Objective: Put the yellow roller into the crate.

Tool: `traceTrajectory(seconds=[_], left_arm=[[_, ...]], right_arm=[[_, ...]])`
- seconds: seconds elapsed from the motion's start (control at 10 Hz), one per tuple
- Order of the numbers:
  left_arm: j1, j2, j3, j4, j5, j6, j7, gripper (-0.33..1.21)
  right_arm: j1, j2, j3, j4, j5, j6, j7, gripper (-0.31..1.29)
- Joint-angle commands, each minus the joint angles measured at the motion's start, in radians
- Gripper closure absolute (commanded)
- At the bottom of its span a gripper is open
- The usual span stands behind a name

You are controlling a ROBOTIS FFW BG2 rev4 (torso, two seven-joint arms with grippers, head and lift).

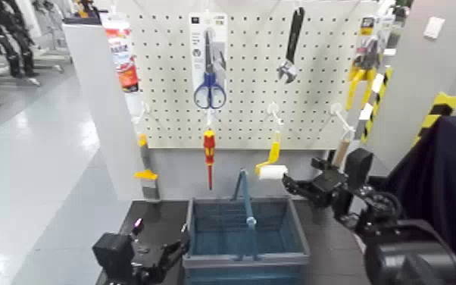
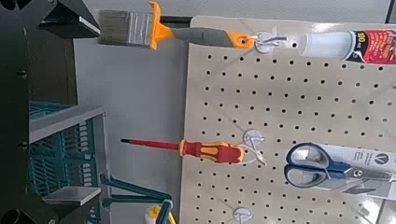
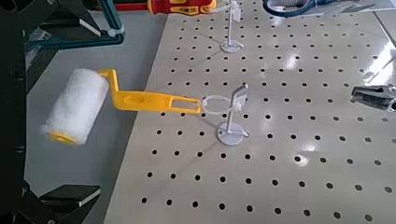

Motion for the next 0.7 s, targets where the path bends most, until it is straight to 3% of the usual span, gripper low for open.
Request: traceTrajectory(seconds=[0.1,0.4,0.7], left_arm=[[-0.008,0.000,-0.009,0.005,0.001,0.000,0.000,0.11],[-0.012,0.002,-0.012,0.008,0.001,-0.003,0.000,0.11],[-0.017,0.000,-0.017,0.013,0.001,-0.005,0.000,0.11]], right_arm=[[-0.087,-0.003,0.039,0.119,-0.011,-0.049,0.001,0.12],[-0.182,0.001,0.093,0.245,-0.011,-0.099,0.012,0.12],[-0.248,0.035,0.107,0.365,-0.005,-0.150,0.045,0.12]])
